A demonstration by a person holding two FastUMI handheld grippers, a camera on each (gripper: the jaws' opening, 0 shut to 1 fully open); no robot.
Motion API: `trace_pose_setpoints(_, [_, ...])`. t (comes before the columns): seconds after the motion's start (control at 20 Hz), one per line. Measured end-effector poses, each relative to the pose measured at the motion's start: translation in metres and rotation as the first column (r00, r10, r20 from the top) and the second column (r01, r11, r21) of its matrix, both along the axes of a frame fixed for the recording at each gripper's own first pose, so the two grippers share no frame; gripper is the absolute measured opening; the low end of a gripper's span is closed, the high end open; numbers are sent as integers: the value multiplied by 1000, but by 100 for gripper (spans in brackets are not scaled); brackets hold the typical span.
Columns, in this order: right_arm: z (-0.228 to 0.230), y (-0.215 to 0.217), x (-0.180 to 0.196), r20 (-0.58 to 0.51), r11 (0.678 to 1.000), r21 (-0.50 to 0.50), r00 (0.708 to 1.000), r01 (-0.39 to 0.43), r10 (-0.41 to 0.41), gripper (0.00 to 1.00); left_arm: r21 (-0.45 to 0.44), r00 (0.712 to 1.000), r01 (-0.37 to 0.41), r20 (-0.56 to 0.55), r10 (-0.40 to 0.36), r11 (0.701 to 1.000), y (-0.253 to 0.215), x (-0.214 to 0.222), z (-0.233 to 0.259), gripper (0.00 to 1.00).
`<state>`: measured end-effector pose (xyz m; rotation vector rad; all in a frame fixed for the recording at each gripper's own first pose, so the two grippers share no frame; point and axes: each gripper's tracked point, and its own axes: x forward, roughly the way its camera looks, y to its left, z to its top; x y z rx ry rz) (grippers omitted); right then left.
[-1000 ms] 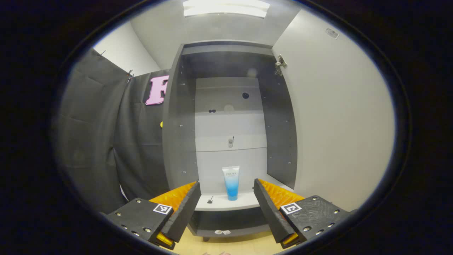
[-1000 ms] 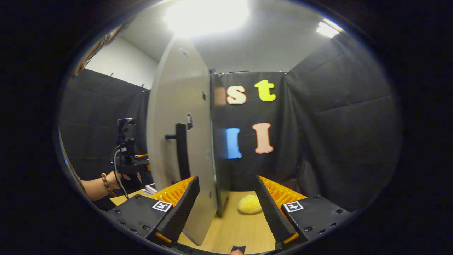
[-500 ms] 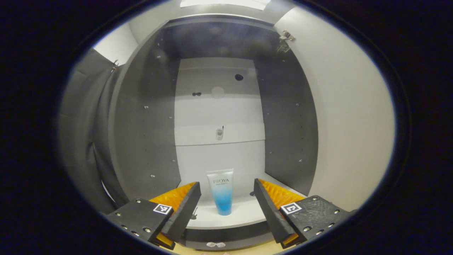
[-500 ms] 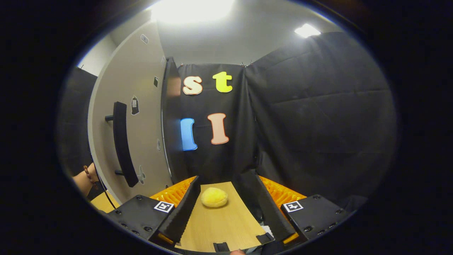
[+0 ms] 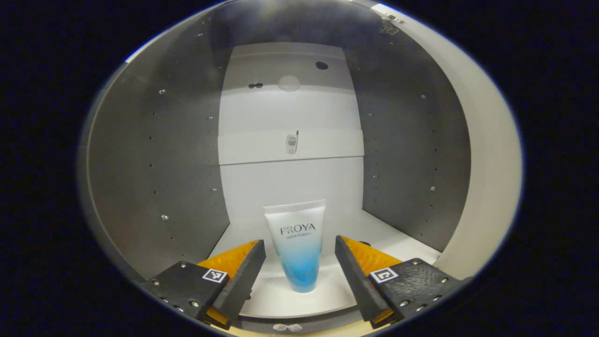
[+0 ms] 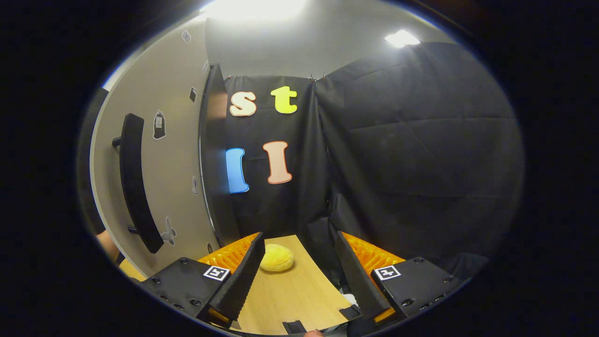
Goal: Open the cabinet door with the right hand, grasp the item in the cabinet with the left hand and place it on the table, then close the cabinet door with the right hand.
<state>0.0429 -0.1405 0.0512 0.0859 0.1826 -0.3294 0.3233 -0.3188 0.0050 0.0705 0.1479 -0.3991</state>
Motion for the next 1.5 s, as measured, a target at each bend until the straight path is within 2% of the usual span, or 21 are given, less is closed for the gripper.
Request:
trace_pose_setpoints(0.2, [-2, 2, 2, -2, 1000, -10, 1000, -7, 7, 96, -9, 1000, -3, 9, 3, 1000, -1, 1, 2, 58])
trace_pose_setpoints(0.3, [-1, -2, 0, 6, 1000, -7, 1000, -9, 9, 96, -25, 1000, 1, 2, -1, 1000, -1, -2, 3, 48])
trace_pose_setpoints(0.35, [0, -3, -2, 10, 1000, -2, 1000, -12, 12, 96, -37, 1000, 5, -3, -6, 999, 0, -5, 3, 53])
trace_pose_setpoints(0.4, [0, -4, -3, 13, 1000, 3, 1000, -16, 16, 96, -50, 1000, 7, -1, -7, 999, 2, -9, 5, 46])
trace_pose_setpoints(0.65, [-2, -8, 0, 15, 998, 18, 998, -65, 65, 96, -70, 999, -8, 40, 11, 998, 27, -48, 16, 48])
trace_pose_setpoints(0.9, [-5, -1, 8, 25, 988, 40, 989, -147, 146, 96, -77, 994, -67, 78, 73, 995, 76, -96, 12, 48])
trace_pose_setpoints(0.95, [-7, 1, 10, 24, 986, 47, 987, -161, 160, 92, -75, 992, -84, 83, 90, 994, 89, -108, 9, 48])
trace_pose_setpoints(1.05, [-11, 0, 12, 27, 981, 62, 983, -184, 183, 96, -69, 990, -120, 72, 125, 990, 114, -130, -6, 47])
trace_pose_setpoints(1.15, [-15, -1, 13, 32, 977, 85, 981, -194, 192, 92, -71, 986, -155, 53, 159, 985, 135, -147, -24, 46])
trace_pose_setpoints(1.25, [-20, -3, 13, 36, 973, 115, 979, -201, 198, 96, -74, 982, -184, 28, 186, 980, 154, -168, -46, 45])
trace_pose_setpoints(1.4, [-30, -9, 15, 41, 970, 142, 980, -197, 193, 96, -74, 980, -199, 0, 199, 977, 175, -196, -87, 52])
trace_pose_setpoints(1.5, [-37, -11, 16, 33, 970, 153, 982, -188, 185, 96, -74, 982, -191, -23, 190, 979, 184, -215, -113, 46])
